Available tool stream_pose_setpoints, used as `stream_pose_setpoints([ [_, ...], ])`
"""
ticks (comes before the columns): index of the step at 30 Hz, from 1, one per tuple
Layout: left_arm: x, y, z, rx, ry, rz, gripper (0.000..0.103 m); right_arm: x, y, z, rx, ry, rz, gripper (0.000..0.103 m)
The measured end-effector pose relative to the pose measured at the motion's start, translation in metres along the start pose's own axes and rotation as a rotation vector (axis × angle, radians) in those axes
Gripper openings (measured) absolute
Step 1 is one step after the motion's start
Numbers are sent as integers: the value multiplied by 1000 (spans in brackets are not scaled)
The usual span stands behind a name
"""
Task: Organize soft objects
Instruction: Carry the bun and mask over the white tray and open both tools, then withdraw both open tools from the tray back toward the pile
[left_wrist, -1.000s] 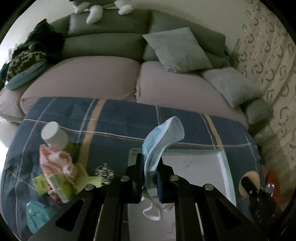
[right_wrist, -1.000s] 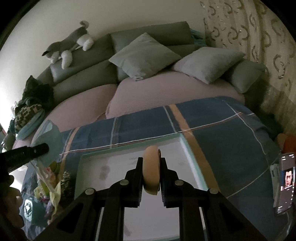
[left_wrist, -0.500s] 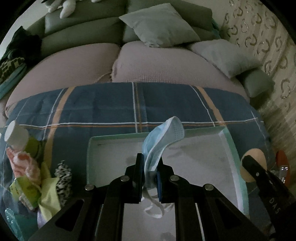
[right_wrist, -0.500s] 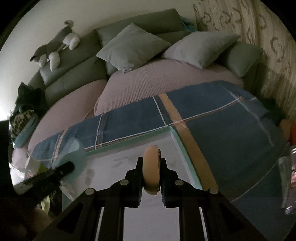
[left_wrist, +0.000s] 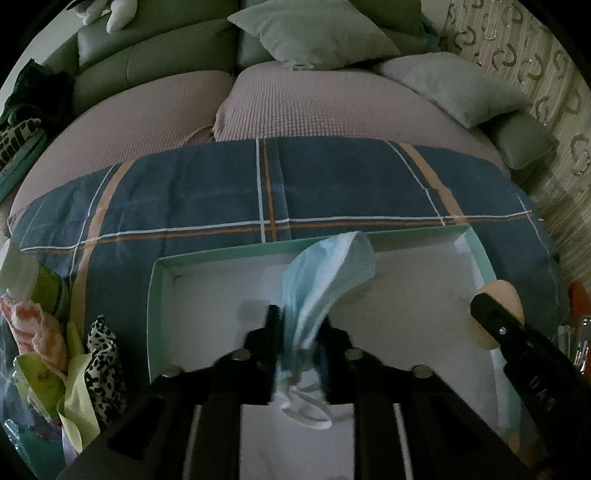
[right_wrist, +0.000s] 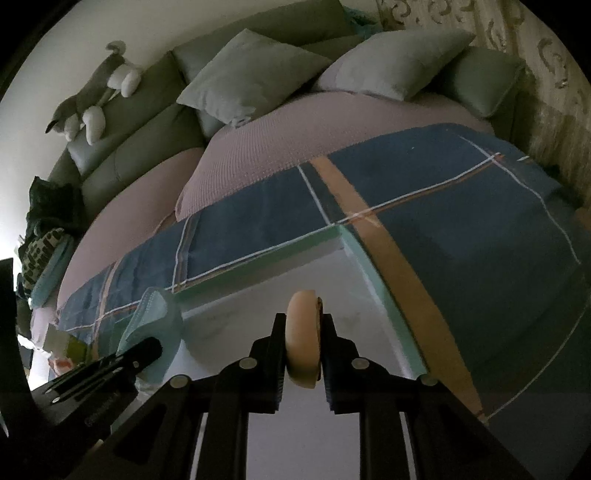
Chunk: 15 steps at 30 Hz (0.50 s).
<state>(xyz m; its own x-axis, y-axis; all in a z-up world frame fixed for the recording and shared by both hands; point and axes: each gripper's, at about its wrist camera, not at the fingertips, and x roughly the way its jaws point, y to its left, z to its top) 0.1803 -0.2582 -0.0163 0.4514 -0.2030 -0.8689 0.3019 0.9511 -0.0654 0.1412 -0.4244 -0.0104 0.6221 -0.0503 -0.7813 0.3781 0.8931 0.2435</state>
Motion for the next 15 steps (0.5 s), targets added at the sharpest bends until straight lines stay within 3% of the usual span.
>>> stream_pose_setpoints([
  [1, 0, 0, 0, -4, 1, 0, 39, 0, 1, 0, -5, 1, -3, 19],
  [3, -3, 0, 0, -5, -2, -8, 48, -1, 3, 0, -9, -4, -5, 19],
  [6, -11, -1, 1, 0, -20, -2, 52, -5, 4, 1, -12, -14, -9, 19],
  [9, -21, 0, 4, 2, -45, 8, 65, -8, 5, 1, -21, -17, -22, 24],
  [15, -38, 7, 8, -7, -85, 34, 70, -15, 10, 2, -40, -29, -25, 24],
])
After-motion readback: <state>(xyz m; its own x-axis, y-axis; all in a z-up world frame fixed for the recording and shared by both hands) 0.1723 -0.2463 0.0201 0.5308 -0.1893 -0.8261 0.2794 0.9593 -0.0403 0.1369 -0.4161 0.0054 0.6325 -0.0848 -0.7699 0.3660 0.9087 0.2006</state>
